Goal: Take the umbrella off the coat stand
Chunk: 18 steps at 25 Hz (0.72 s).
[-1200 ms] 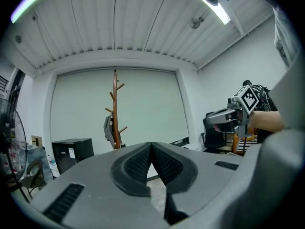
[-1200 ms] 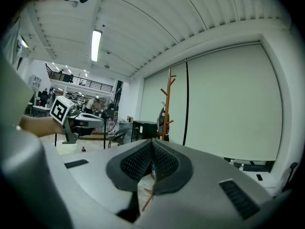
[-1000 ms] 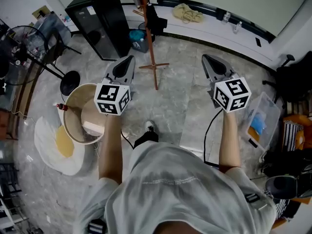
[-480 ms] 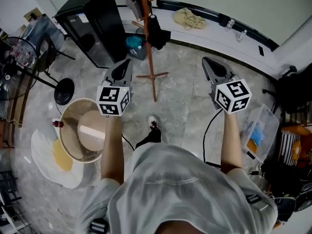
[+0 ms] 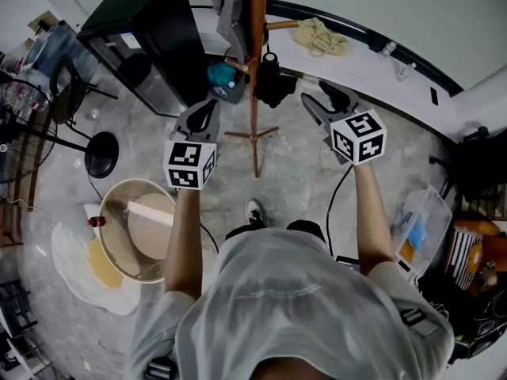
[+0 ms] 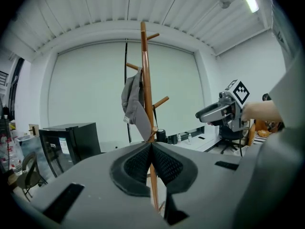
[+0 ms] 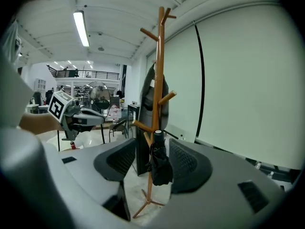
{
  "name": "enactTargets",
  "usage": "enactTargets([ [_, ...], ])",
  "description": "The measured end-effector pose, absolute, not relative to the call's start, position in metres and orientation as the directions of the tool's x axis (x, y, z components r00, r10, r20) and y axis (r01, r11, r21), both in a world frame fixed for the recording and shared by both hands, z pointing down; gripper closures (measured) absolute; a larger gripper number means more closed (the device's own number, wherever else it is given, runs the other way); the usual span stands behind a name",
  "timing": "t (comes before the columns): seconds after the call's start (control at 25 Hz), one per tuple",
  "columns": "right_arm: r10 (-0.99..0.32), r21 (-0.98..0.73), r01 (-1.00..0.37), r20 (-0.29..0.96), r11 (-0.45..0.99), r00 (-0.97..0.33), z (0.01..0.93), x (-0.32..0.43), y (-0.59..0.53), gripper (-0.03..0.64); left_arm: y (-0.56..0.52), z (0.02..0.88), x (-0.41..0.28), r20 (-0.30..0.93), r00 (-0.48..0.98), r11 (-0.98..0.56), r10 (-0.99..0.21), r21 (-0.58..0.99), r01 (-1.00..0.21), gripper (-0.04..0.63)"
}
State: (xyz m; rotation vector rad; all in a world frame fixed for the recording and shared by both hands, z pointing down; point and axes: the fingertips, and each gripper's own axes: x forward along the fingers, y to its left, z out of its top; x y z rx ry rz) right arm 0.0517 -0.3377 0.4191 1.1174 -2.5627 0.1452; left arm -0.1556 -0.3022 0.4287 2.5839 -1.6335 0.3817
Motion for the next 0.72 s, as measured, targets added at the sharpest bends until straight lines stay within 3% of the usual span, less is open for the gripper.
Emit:
enactTargets([
  [0.2,-0.581,-0.054,-0.661,0.426,0.749,-0.693,0.476,0.012,-0.385,0.265,-0.329,0.453,-0.171,0.284,0.391,-0.417,-0.875,-0.034,-0.908,0.580],
  [0.72,-0.417,0.056,-0.463,0.540,0.885,-0.731,0.561,-0.053,-0.459,0.224,-0.352,0.491,-0.181,0.354,0.266,-0.269,-0.896,0.042,-0.962,0.580],
])
